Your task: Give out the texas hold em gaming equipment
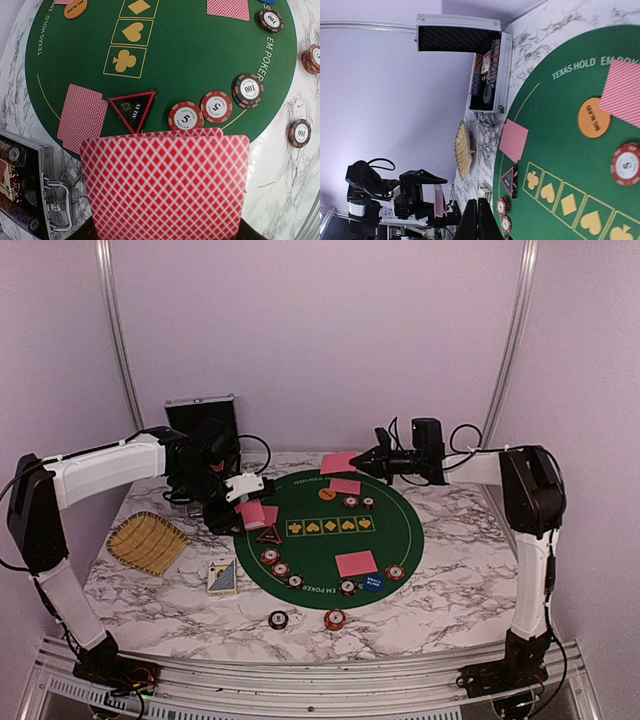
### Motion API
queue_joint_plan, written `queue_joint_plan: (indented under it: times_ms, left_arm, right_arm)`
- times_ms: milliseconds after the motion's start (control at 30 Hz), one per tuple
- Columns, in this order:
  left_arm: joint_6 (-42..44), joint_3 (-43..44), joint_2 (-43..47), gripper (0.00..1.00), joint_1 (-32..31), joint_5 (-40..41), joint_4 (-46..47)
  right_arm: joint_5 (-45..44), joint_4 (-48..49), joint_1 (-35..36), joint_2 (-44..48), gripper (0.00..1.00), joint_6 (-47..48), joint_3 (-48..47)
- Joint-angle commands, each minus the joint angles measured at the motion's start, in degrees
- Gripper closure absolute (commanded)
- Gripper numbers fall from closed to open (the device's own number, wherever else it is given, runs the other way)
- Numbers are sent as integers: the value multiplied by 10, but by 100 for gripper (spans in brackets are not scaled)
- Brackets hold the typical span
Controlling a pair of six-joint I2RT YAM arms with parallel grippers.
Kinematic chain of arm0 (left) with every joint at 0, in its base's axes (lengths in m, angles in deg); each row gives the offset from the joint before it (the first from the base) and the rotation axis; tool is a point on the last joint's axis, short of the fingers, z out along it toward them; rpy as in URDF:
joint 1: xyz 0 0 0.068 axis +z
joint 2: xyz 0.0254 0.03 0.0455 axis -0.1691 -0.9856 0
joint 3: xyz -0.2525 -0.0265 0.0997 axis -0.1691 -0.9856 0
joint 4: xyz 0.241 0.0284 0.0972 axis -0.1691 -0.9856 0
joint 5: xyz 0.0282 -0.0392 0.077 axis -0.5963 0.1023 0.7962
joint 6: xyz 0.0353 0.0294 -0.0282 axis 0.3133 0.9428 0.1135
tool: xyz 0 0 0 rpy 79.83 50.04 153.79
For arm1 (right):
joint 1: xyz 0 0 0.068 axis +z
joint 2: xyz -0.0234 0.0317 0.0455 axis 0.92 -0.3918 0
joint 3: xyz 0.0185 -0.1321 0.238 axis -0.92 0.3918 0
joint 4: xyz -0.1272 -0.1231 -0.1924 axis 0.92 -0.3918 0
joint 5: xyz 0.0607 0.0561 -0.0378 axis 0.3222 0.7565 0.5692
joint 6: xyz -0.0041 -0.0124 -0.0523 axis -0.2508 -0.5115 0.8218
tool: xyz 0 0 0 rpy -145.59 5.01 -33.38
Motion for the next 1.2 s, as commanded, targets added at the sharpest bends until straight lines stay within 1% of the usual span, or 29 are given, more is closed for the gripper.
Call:
queue_joint_plan:
  times_ms: [0, 100, 200, 267, 600, 767, 933, 1033, 1067, 1167]
  left_arm:
    - [3, -5, 17, 100, 1, -4, -2]
    - [2, -6, 18, 100, 1, -4, -2]
    - [2, -7, 18, 100, 2, -4, -2]
    - [3, -7, 19, 100, 1, -3, -3]
    - [4, -10, 22, 100, 1, -6, -3]
    - [6, -12, 23, 100, 2, -8, -3]
    - [6, -11, 20, 100, 2, -9, -4]
    - [6, -10, 20, 100, 1, -10, -5]
    - [6, -10, 19, 100, 1, -10, -5]
    - [5, -9, 17, 100, 1, -13, -6]
  right_arm:
    - [-40, -122, -26, -47, 100, 85, -74]
    - [-59, -147, -37, -75, 100, 102, -109]
    - [-92, -216, -39, -109, 100, 142, -162]
    - [-105, -237, -39, -131, 100, 156, -191]
    - [-132, -259, -41, -207, 100, 154, -272]
    - [-137, -267, -43, -227, 100, 152, -292]
    - [-153, -295, -42, -233, 100, 173, -308]
    - [-168, -311, -42, -227, 96, 190, -309]
    - [-172, -319, -43, -224, 92, 197, -309]
    - [-188, -340, -42, -216, 86, 218, -314]
